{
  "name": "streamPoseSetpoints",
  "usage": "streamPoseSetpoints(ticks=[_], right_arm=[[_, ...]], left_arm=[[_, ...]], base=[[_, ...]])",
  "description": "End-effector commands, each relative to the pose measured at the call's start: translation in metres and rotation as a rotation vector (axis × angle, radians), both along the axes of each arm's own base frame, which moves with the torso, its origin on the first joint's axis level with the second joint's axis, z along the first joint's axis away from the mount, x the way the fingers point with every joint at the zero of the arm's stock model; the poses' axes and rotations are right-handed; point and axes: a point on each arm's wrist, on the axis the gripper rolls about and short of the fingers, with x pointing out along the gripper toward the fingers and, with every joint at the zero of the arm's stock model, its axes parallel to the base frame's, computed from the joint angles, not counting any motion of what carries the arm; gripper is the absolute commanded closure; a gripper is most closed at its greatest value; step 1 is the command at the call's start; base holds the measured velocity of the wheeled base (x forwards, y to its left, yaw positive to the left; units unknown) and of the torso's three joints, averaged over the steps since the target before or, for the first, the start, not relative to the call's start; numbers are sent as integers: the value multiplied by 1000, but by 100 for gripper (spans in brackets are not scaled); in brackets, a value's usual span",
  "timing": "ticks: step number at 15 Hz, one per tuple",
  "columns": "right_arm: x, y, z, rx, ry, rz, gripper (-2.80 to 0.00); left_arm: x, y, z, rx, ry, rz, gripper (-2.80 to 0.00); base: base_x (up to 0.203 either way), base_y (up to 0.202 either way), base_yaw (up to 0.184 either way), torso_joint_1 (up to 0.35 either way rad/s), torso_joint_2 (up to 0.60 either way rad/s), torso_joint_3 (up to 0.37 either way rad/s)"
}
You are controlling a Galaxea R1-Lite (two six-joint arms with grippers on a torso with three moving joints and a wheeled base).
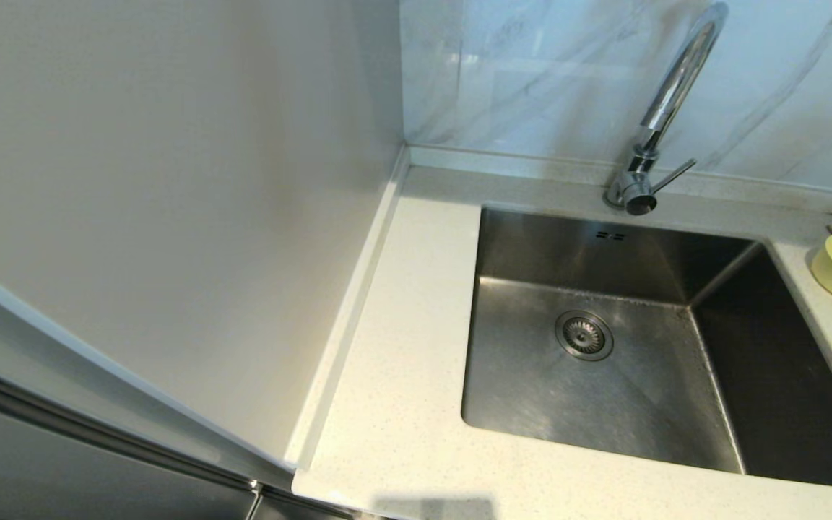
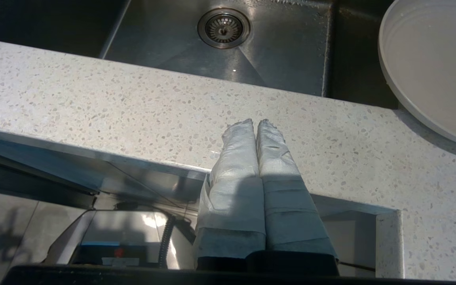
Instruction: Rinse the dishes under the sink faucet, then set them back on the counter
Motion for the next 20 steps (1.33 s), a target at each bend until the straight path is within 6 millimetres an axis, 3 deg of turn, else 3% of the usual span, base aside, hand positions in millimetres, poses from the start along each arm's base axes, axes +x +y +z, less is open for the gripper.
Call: streamPoseSetpoints(ticks=[1, 4, 7, 11, 20], right_arm=[[0, 0, 0, 0, 7, 0, 0], [3, 0, -2, -37, -23, 14, 0], [11, 1, 3, -150, -214, 61, 0], [12, 1, -3, -72, -156, 54, 0], [12, 1, -3, -70, -156, 52, 0]], left_arm=[[0, 0, 0, 0, 0, 0, 0], [0, 0, 0, 0, 0, 0, 0], [0, 0, 0, 0, 0, 0, 0], [0, 0, 0, 0, 0, 0, 0], [0, 0, 0, 0, 0, 0, 0]], base=[[0, 0, 0, 0, 0, 0], [0, 0, 0, 0, 0, 0], [0, 0, 0, 0, 0, 0], [0, 0, 0, 0, 0, 0], [0, 0, 0, 0, 0, 0]])
